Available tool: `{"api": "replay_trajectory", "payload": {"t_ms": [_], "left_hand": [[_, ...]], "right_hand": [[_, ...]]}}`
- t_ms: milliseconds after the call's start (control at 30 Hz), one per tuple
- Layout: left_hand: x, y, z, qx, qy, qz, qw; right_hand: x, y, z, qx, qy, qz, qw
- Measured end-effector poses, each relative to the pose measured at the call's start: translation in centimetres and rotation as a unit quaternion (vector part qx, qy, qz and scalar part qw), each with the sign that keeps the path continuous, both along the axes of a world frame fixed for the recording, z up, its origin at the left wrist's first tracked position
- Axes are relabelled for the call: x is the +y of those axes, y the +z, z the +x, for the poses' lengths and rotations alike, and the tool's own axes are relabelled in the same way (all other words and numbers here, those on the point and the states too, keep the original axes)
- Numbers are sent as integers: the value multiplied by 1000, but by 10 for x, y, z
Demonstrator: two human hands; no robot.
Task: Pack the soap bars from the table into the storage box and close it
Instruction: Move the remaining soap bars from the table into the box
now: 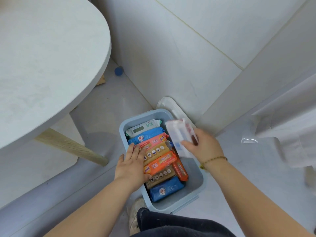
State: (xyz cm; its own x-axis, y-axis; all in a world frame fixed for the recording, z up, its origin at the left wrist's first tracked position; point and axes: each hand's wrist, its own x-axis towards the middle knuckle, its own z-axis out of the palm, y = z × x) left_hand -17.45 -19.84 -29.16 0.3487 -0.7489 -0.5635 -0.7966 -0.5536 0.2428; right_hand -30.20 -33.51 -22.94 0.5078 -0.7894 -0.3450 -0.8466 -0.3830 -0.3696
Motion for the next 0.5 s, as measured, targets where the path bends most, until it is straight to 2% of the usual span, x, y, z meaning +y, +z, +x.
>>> {"api": "replay_trajectory", "payload": {"t_ms": [100,333,500], "left_hand": [[0,0,0,-3,-3,4,1000],[0,-2,2,-1,-5,0,1000],[1,-4,4,9,-8,-4,1000]], "right_hand": [[-11,-15,37,8,-45,-48,998],[-5,-57,69,98,102,-116,983],[-9,-76,54,151,130,-100,975]]}}
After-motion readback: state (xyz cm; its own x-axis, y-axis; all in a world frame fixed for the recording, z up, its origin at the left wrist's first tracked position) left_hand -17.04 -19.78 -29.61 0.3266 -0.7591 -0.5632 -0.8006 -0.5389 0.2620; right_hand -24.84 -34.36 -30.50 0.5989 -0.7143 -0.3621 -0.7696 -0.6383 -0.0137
